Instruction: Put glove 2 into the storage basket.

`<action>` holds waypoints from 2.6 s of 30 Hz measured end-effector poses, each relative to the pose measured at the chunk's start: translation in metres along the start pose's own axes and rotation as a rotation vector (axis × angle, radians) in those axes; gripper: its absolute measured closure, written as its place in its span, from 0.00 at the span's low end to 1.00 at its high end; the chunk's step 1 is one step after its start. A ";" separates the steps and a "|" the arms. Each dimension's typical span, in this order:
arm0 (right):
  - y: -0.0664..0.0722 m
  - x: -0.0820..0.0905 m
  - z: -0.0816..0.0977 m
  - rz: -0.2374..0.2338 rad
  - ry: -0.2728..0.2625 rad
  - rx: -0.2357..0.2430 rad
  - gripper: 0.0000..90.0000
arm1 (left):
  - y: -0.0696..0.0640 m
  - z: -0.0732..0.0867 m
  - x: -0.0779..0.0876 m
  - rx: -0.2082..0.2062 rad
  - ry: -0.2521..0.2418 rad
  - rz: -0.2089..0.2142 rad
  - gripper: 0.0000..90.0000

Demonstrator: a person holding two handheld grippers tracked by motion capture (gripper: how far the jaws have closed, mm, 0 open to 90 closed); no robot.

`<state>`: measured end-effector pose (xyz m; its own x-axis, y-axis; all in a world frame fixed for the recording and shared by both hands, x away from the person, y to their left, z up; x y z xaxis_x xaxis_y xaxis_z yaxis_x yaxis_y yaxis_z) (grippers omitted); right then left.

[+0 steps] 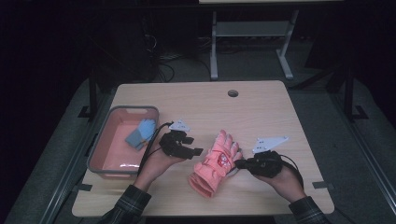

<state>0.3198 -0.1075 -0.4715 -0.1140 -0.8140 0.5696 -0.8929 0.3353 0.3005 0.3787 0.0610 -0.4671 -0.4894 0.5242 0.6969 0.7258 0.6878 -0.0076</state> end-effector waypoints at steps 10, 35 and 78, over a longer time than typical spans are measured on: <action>-0.017 -0.011 -0.020 0.038 -0.051 -0.017 1.00 | -0.008 -0.006 0.012 -0.034 -0.022 0.011 0.25; -0.029 -0.057 0.005 0.047 0.099 -0.042 1.00 | -0.028 -0.015 0.001 -0.069 -0.011 0.048 0.16; -0.030 -0.064 0.012 0.057 0.114 -0.030 1.00 | -0.054 0.021 -0.071 0.039 0.222 0.327 0.27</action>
<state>0.3484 -0.0711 -0.5260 -0.1122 -0.7350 0.6687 -0.8726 0.3948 0.2875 0.3641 -0.0032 -0.5310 -0.1166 0.6005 0.7911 0.8051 0.5235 -0.2787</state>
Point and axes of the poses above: each handheld gripper's, and its own axes: x roughly backward along the jaws, z roughly out of its underside, y roughly to its left, the point moved 10 cm from there along -x, roughly forward along the jaws, and after that the axes turned 13 degrees about -z, right-handed, at the moved point
